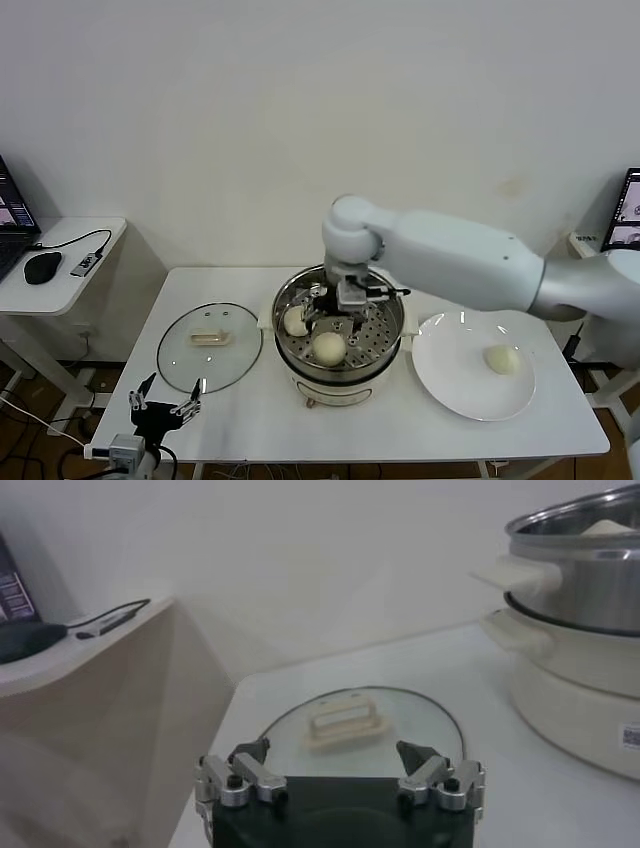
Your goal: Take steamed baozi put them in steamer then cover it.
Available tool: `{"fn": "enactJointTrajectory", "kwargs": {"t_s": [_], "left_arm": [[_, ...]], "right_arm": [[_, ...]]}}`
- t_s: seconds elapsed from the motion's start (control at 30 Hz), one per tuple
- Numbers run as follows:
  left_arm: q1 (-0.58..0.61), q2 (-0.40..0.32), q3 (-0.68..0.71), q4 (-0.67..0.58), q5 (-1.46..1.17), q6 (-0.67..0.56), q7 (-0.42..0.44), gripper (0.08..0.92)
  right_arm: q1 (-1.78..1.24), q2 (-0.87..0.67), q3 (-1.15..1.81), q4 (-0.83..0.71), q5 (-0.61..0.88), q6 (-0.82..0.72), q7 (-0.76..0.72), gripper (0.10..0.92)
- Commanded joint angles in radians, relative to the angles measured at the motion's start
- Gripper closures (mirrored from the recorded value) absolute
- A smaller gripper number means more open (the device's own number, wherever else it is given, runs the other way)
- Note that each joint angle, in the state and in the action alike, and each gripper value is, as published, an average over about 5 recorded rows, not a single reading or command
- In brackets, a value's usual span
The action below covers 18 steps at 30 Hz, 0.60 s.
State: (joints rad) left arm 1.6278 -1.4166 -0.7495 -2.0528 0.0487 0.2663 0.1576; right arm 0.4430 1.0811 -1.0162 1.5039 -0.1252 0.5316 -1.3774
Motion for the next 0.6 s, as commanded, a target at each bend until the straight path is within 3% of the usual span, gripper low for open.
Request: {"fn": "enactJointTrajectory", "kwargs": {"t_s": [0.03,0.4,0.6], "left_arm": [[0.000,0.011,0.003,0.004,-0.002,0.001,0.002,0.177],[-0.003,0.015,0.016,0.006,-0.003,0.014,0.010,0.177],[0.000,0.013,0.021,0.003,-0.003,0.020,0.012,0.177]], "right_arm": [[0.147,-0.248,-0.009,0.058,0.248,-0.223,0.003,0.203],[0.046,-0.544,-0.002,-0.003,0.269,-0.689,0.003,0.203],[-0.101,-0.587,0.103,-0.100,0.204,-0.806,-0.002,0.203]]}}
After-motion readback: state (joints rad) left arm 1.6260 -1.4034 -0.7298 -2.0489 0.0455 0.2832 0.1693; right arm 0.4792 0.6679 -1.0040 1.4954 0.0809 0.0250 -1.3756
